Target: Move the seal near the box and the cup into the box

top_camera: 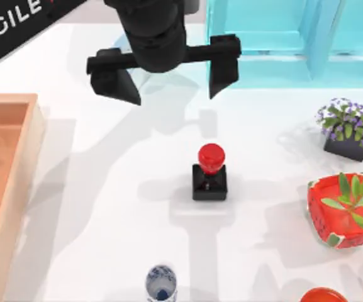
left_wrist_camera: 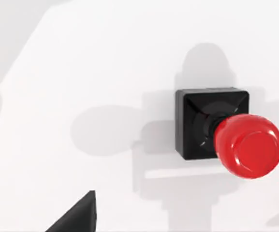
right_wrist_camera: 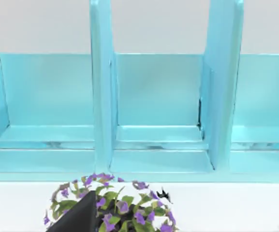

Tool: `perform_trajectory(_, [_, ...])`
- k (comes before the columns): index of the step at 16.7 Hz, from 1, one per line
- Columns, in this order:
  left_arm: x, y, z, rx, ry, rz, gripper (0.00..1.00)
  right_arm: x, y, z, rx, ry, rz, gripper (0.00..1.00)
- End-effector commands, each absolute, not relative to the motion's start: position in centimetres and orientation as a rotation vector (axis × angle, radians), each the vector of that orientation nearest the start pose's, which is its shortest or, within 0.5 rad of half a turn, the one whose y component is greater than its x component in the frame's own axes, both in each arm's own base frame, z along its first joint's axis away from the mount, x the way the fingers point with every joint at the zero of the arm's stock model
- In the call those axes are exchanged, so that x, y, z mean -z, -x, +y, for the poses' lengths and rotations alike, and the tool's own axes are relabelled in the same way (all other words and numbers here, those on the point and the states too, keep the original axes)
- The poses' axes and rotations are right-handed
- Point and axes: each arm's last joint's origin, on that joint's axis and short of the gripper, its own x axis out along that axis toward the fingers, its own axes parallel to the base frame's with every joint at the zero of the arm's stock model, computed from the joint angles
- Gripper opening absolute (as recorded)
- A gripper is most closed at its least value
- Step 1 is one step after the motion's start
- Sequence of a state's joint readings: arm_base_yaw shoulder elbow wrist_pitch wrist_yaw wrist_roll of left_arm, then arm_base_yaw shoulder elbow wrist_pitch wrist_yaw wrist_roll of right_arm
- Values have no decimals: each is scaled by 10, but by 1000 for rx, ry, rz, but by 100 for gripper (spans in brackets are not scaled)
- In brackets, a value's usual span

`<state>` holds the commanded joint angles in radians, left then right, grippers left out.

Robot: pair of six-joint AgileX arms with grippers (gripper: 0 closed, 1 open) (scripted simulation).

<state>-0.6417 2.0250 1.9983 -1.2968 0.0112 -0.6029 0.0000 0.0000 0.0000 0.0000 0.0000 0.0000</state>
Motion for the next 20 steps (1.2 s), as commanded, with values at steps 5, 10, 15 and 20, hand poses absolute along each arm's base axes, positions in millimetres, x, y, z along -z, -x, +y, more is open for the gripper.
perform_trajectory(5, [-245, -348, -301, 45, 10, 1532, 100, -160, -106, -1, 0, 0, 0, 100])
perform_trajectory(10, [-229, -348, -316, 15, -16, 1570, 100, -160, -106, -1, 0, 0, 0, 100])
perform_trajectory(15, [-228, -350, -315, 13, -13, 1570, 100, -160, -106, -1, 0, 0, 0, 100])
perform_trajectory(20, [-192, -352, -317, 15, -16, 1570, 100, -160, -106, -1, 0, 0, 0, 100])
